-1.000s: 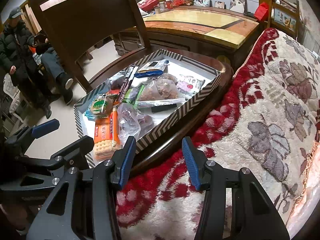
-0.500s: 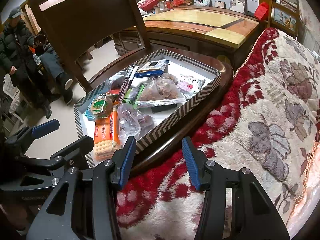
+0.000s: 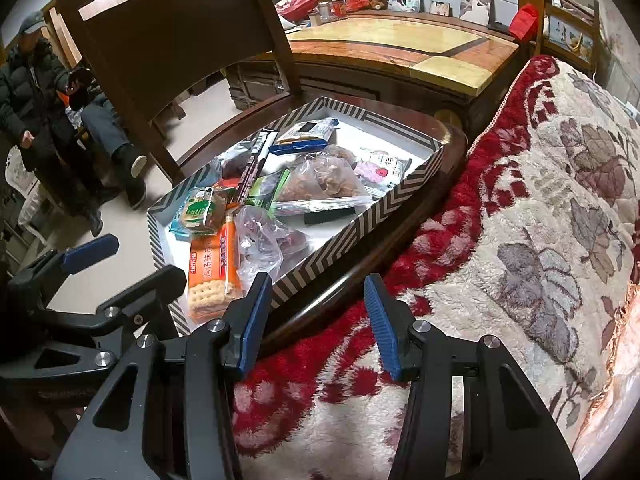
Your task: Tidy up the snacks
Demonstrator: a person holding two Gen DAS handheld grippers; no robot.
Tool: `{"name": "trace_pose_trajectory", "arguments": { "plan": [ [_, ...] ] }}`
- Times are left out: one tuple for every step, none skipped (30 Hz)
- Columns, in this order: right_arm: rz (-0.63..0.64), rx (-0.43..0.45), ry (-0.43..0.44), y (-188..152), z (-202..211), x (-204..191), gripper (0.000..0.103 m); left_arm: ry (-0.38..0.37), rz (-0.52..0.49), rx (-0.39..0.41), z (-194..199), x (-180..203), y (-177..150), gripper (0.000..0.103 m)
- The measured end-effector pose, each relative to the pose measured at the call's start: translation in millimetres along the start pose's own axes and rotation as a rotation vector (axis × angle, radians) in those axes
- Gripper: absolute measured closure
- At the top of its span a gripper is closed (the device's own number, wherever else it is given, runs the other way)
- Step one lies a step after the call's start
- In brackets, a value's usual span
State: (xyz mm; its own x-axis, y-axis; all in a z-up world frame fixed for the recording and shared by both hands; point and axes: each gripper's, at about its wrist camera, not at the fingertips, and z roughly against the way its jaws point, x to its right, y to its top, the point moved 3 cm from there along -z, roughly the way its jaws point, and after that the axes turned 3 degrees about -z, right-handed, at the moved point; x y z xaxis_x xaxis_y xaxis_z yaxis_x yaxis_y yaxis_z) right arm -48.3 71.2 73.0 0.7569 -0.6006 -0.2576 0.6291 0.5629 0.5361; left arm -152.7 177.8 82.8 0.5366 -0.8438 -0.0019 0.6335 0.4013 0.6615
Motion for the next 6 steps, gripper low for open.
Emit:
{"name": "trace_pose_trajectory", "arguments": {
  "plan": [
    [0.000,0.000,0.000,-0.1,-0.1,0.1,0.055,0.004,-0.006,0.005,0.5,0.3,1.2,0.000],
    [-0.001,0.000,0.000,-0.1,0.0,0.0,0.055,0.007,-0.009,0.005,0.5,0.6,1.6,0.000],
    [-0.005,0.004,0.001,-0.3,0.4,0.7,0.055,0.009,-0.011,0.004,0.3,1.0,1.9,0.000],
    [-0.007,0.006,0.004,-0.1,0.5,0.5,0.055,0.011,-0.014,0.003,0.3,1.9,2.0,0.000],
    [-0.008,0.008,0.005,0.1,0.7,0.5,0.055,0.014,-0.019,0.002,0.3,3.1,2.6,0.000],
    [-0.008,0.011,0.004,0.5,1.2,1.3,0.055,0.017,-0.022,-0.001,0.3,4.9,3.1,0.000]
  ]
}}
